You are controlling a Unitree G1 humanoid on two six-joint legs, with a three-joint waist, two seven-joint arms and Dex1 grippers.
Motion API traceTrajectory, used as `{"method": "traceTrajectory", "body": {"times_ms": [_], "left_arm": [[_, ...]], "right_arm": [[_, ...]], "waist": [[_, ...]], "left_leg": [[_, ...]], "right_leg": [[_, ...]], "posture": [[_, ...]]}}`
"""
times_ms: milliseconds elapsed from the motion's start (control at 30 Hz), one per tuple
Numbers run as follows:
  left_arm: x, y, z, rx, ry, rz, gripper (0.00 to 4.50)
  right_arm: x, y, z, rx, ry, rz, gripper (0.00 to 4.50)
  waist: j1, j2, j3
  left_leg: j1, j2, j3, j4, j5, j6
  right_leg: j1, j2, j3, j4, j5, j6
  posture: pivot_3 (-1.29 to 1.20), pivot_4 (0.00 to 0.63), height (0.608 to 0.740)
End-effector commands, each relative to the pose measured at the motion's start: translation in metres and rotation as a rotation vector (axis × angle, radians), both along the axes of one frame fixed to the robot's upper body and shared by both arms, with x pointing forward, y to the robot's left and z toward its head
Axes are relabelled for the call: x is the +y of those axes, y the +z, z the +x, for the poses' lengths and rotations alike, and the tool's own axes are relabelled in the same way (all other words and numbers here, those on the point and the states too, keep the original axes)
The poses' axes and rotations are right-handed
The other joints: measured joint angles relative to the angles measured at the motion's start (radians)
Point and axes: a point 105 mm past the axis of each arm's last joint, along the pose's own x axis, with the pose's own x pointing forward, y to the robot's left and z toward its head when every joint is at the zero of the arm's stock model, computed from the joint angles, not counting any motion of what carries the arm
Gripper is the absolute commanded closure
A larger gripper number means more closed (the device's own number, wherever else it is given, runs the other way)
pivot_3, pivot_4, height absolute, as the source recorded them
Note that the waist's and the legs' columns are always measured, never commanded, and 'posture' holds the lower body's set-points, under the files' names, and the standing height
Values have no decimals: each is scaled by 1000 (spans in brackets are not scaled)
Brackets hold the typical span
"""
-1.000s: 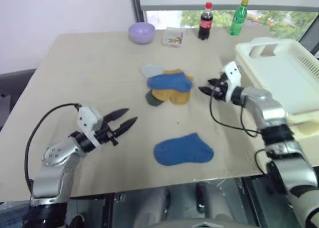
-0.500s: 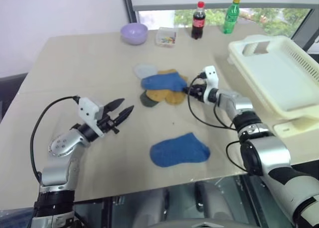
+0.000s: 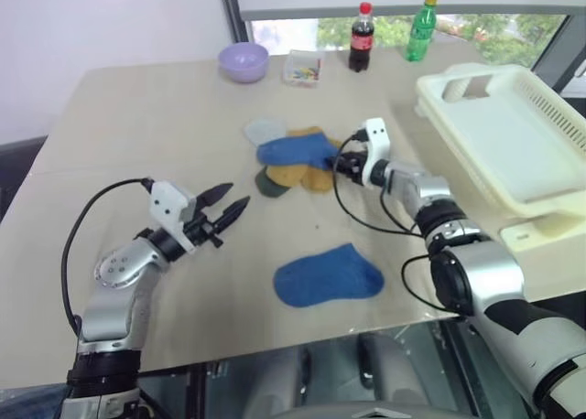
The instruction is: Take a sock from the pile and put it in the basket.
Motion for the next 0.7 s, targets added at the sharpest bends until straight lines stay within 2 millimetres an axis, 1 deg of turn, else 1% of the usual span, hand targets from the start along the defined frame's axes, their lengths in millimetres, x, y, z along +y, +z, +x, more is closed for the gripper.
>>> {"method": "traceTrajectory", "body": {"times_ms": [33,67,167,233,300,333,467,567,700], "left_arm": [[-3,10,-3,-47,-7,10,2254],[-3,10,-3,-46,-9,12,2254],[-3,10,-3,-46,-8,13,2254],[-3,10,-3,-46,-6,13,2254],[-3,10,-3,-45,-6,14,2254],[-3,9,-3,-45,-6,15,2254],[-5,7,-3,-38,-14,20,2254],[-7,7,-2,-37,-19,18,2254],[-8,5,-3,-33,-25,32,2254]], "right_arm": [[9,20,2,-64,24,20,1726],[10,20,2,-65,24,21,1726],[10,24,3,-82,19,30,2492],[9,26,4,-89,12,33,3356],[8,26,5,-93,9,34,4408],[7,26,5,-96,9,31,4466],[8,27,4,-113,21,22,4466],[8,33,2,-134,34,27,4466],[5,39,-6,-124,75,45,4466]], "waist": [[0,0,0],[0,0,0],[0,0,0],[0,0,0],[0,0,0],[0,0,0],[0,0,0],[0,0,0],[1,0,0]], "left_leg": [[0,0,0,0,0,0],[0,0,0,0,0,0],[0,0,0,0,0,0],[0,0,0,0,0,0],[0,0,0,0,0,0],[0,0,0,0,0,0],[0,0,0,0,0,0],[0,0,0,0,0,0],[0,0,0,0,0,0]], "right_leg": [[0,0,0,0,0,0],[0,0,0,0,0,0],[0,0,0,0,0,0],[0,0,0,0,0,0],[0,0,0,0,0,0],[0,0,0,0,0,0],[0,0,0,0,0,0],[-1,0,0,0,0,0],[-1,0,0,0,0,0]], "posture": [[0,150,732],[0,150,732],[0,150,732],[0,150,732],[0,150,732],[0,150,732],[0,150,732],[0,150,732],[0,150,732]]}}
